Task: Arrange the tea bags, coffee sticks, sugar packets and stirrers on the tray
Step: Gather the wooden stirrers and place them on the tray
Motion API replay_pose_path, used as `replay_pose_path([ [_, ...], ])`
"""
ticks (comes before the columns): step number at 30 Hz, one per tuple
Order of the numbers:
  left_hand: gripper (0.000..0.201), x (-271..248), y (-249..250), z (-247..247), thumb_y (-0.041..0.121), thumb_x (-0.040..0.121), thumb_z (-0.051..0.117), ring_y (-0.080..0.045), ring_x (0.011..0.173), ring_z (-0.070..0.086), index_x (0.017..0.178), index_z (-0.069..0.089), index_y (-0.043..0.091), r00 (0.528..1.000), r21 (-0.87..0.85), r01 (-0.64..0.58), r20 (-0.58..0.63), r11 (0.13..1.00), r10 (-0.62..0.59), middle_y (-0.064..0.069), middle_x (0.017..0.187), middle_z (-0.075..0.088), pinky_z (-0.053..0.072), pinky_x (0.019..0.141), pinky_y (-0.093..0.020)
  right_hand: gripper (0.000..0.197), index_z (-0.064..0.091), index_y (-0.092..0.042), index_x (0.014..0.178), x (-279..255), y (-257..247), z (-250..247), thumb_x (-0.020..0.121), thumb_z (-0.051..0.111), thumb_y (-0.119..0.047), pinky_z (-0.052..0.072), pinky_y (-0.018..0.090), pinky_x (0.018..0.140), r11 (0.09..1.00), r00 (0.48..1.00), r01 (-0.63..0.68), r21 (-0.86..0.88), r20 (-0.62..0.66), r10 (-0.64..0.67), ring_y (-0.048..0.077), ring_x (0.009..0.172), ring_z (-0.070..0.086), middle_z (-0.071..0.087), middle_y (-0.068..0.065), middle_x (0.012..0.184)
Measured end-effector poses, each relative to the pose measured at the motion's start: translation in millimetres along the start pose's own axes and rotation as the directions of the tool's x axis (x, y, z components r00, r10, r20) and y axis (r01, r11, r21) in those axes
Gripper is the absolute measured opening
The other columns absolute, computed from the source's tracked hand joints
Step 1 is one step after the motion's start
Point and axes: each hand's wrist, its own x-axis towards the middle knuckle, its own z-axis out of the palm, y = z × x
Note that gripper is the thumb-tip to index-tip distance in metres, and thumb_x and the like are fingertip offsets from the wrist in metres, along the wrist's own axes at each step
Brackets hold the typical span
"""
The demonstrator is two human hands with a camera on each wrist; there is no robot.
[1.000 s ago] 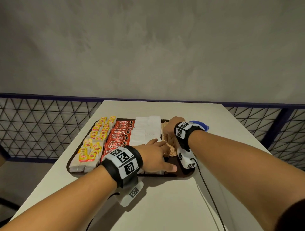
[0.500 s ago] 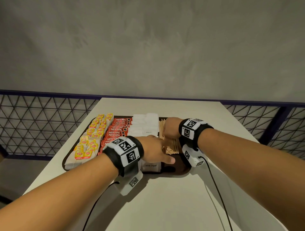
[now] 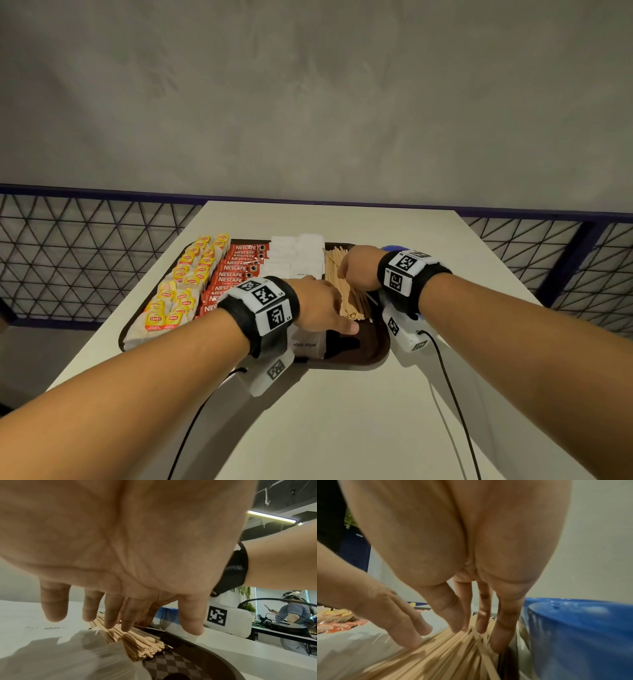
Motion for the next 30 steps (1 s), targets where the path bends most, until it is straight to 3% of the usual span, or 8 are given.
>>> replay_pose_path([
  [2, 0.079, 3, 1, -1, 0.077, 0.094, 0.04, -0.031, 0.14, 0.04, 0.146, 0.051, 0.018, 1.0, 0.012, 0.019, 0.017, 1.0, -0.019, -0.006, 0.154, 0.047, 0.038, 0.112, -0.049, 0.027, 0.07, -0.003, 0.117, 1, -5, 2, 0.102, 0.05, -0.014, 0.056, 0.031, 0.087, 0.997, 0.999, 0.011, -0.075, 0.038, -0.008, 0.025, 0.105, 0.066, 0.069, 0.009, 0.109],
  [4, 0.081, 5, 1, 0, 0.077, 0.094, 0.041, -0.031, 0.144, 0.036, 0.148, 0.049, 0.018, 0.999, 0.017, 0.036, 0.039, 0.999, -0.037, -0.006, 0.157, 0.043, 0.036, 0.114, -0.048, 0.022, 0.065, -0.005, 0.093, 0, -10, 1, 0.103, 0.048, -0.014, 0.048, 0.027, 0.07, 0.994, 1.0, 0.007, -0.105, 0.007, -0.006, 0.02, 0.079, 0.058, 0.057, 0.006, 0.085],
  [7, 0.081, 6, -1, 2, 0.077, 0.094, 0.041, -0.031, 0.148, 0.029, 0.151, 0.045, 0.02, 0.998, 0.015, 0.035, 0.045, 0.999, -0.036, -0.004, 0.162, 0.037, 0.032, 0.117, -0.052, 0.033, 0.047, -0.012, 0.069, 0, -9, -1, 0.102, 0.049, -0.016, 0.038, 0.023, 0.055, 0.993, 0.999, -0.021, -0.118, -0.035, 0.017, 0.015, 0.061, 0.045, 0.047, 0.003, 0.071],
  [12, 0.077, 10, -6, 3, 0.075, 0.095, 0.043, -0.03, 0.147, 0.03, 0.151, 0.043, 0.022, 1.0, -0.026, -0.014, 0.01, 1.0, 0.014, 0.001, 0.161, 0.035, 0.032, 0.117, -0.052, 0.033, 0.05, -0.013, 0.068, -2, -2, -4, 0.098, 0.06, -0.024, 0.037, 0.024, 0.053, 0.992, 0.999, -0.035, -0.123, -0.006, 0.035, 0.017, 0.06, 0.047, 0.048, 0.002, 0.068],
  [18, 0.08, 16, -5, 4, 0.077, 0.094, 0.039, -0.03, 0.154, 0.018, 0.158, 0.034, 0.029, 0.999, -0.002, -0.013, 0.04, 1.0, 0.014, 0.004, 0.17, 0.02, 0.023, 0.122, -0.052, 0.031, 0.048, -0.012, 0.072, -10, 1, -6, 0.102, 0.052, -0.019, 0.035, 0.022, 0.054, 0.994, 0.999, -0.034, -0.103, -0.036, 0.03, 0.02, 0.075, 0.051, 0.046, 0.004, 0.073],
  [23, 0.072, 13, -8, 1, 0.075, 0.094, 0.042, -0.03, 0.144, 0.032, 0.145, 0.048, 0.025, 1.0, -0.033, -0.027, 0.003, 0.999, 0.027, 0.002, 0.156, 0.039, 0.035, 0.114, -0.051, 0.016, 0.057, -0.008, 0.089, -13, -1, -7, 0.1, 0.055, -0.02, 0.036, 0.022, 0.056, 0.998, 0.999, -0.023, -0.053, -0.046, 0.021, 0.02, 0.076, 0.052, 0.048, 0.004, 0.075],
  [25, 0.071, 12, -10, 4, 0.075, 0.094, 0.042, -0.029, 0.144, 0.032, 0.147, 0.047, 0.028, 1.0, -0.018, -0.026, 0.012, 1.0, 0.026, 0.003, 0.157, 0.039, 0.034, 0.115, -0.052, 0.019, 0.056, -0.01, 0.084, -15, 0, -7, 0.099, 0.055, -0.02, 0.036, 0.022, 0.055, 0.998, 0.999, -0.023, -0.05, -0.04, 0.021, 0.017, 0.068, 0.047, 0.047, 0.004, 0.073],
  [30, 0.077, 12, -12, 6, 0.076, 0.093, 0.043, -0.028, 0.154, 0.017, 0.158, 0.032, 0.036, 0.999, -0.012, 0.001, 0.053, 1.0, 0.0, 0.006, 0.169, 0.02, 0.023, 0.122, -0.054, 0.031, 0.05, -0.014, 0.073, -21, -4, -8, 0.102, 0.053, -0.025, 0.036, 0.023, 0.054, 0.989, 1.0, 0.014, -0.145, 0.016, -0.011, 0.018, 0.069, 0.048, 0.047, 0.002, 0.073],
])
